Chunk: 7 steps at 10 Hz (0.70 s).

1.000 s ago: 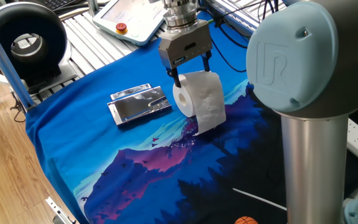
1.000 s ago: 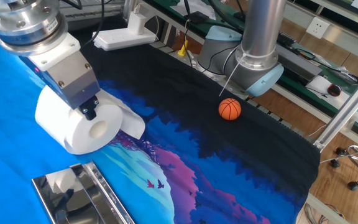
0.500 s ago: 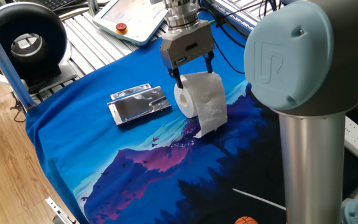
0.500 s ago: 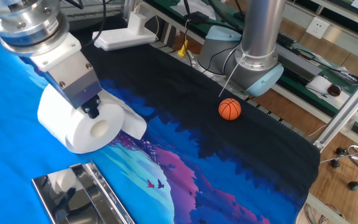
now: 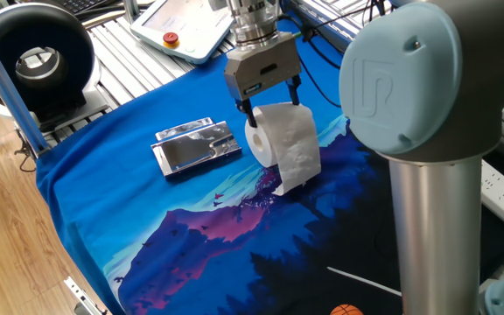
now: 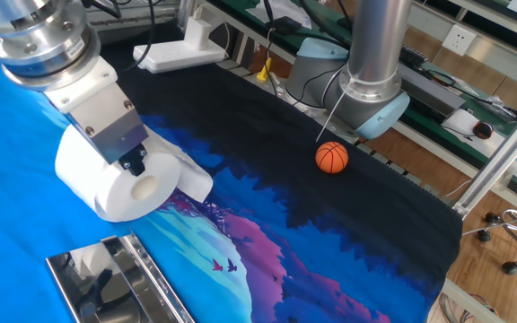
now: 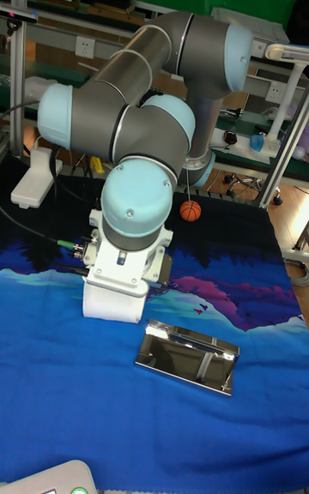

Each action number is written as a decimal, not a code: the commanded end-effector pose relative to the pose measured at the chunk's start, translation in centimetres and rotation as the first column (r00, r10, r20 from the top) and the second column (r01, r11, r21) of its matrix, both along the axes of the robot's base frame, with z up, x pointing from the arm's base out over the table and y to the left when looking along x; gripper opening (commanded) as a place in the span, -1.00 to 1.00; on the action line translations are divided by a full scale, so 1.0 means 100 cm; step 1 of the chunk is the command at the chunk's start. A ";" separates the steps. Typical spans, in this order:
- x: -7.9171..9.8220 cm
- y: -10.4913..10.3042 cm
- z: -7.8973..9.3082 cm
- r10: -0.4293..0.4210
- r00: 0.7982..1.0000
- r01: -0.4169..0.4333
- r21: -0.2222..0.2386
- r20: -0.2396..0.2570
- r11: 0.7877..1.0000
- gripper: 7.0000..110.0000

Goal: Put the toilet paper on its holder

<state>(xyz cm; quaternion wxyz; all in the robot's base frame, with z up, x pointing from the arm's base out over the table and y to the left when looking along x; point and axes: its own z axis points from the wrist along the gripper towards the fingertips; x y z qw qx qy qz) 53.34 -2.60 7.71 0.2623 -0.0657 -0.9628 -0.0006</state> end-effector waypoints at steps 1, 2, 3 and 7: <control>0.003 0.001 -0.006 -0.001 1.000 0.001 0.017 0.005 1.000 0.57; 0.001 -0.003 -0.008 0.004 1.000 -0.004 0.023 0.006 1.000 0.57; -0.001 -0.005 -0.005 0.005 1.000 -0.005 0.028 -0.003 1.000 0.57; -0.001 0.001 0.010 -0.003 1.000 0.004 0.024 -0.022 1.000 0.57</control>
